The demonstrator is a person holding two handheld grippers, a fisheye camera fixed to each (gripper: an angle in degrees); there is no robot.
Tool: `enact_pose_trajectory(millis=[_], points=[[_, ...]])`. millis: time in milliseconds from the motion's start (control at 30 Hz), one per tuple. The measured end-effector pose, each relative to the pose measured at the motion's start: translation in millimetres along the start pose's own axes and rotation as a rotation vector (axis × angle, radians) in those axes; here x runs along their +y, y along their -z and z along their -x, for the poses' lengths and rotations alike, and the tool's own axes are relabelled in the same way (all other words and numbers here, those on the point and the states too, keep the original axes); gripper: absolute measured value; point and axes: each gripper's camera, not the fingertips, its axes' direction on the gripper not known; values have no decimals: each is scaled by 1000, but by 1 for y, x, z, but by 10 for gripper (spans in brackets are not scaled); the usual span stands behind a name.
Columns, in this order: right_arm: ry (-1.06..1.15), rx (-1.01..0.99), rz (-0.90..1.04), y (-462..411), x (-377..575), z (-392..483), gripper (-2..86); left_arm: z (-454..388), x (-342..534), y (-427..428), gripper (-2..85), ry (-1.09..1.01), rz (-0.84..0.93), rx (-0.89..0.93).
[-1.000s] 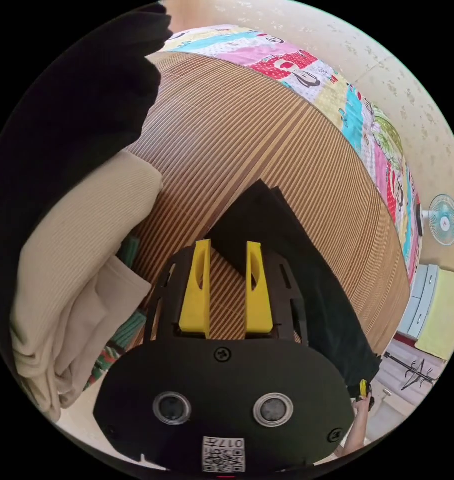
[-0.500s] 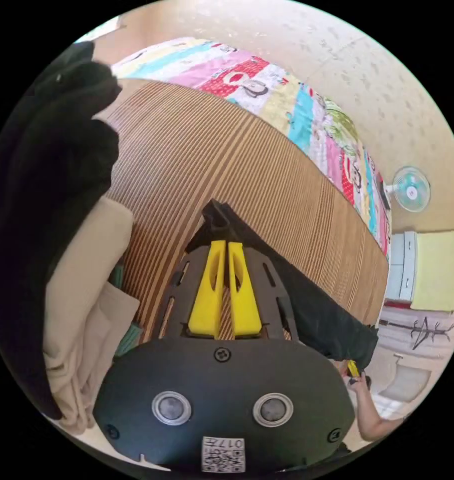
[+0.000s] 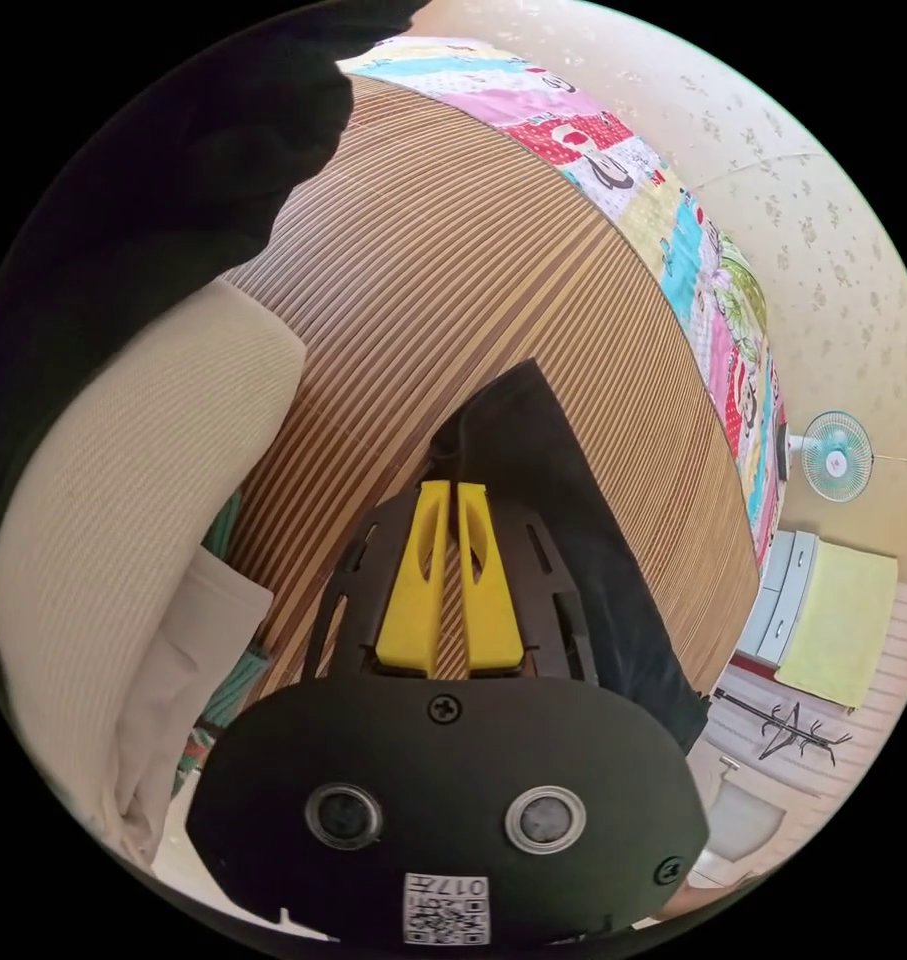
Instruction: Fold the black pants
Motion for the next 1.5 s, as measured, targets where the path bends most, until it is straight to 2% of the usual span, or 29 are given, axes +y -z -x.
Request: enact_pose_trajectory(millis=[100,200,300,467,533,633,733,800,867,900,967,1067,1167,1300,1367,1500], points=[[84,39,4,2,-2,9,76,2,-22,-7,-6,-41,27,-33],[148,89,5,7,-6,18,17,2,-48,-14,-5,-90,56,-58],[225,52,-44,33,-4,23,8,8,-73,-20,-4,-109,75,-49],[212,331,15,45,-7,-6,17,46,-108,-39,16,-59,66,32],[229,253,82,41,-6,-8,31,56,-112,-42,47,-37,40,41],[237,80,99,37,-3,-3,105,48,-98,-40,111,-67,-15,9],[61,-109,72,27,-10,-14,132,-3,-59,-53,121,-320,-11,-11],[-120,-240,33,17,-13,-31,135,-45,-27,-75,106,-507,55,49],[-212,-303,11,12,-14,-40,132,-100,20,-120,82,-742,226,245],[-240,-304,9,11,-14,-42,130,-113,32,-134,79,-789,278,292],[-213,-240,17,15,-15,-35,129,-151,68,-186,83,-922,460,409],[-59,7,-49,37,-15,-3,127,-177,90,-238,101,-1070,549,397],[158,176,-127,55,-16,32,126,-176,88,-273,114,-1121,576,388],[377,302,-104,46,-22,62,130,-160,82,-312,110,-1131,624,313],[412,332,-101,39,-23,65,126,-146,71,-318,103,-1106,554,345],[375,335,-180,36,-14,55,100,-142,64,-336,129,-1103,583,431]])
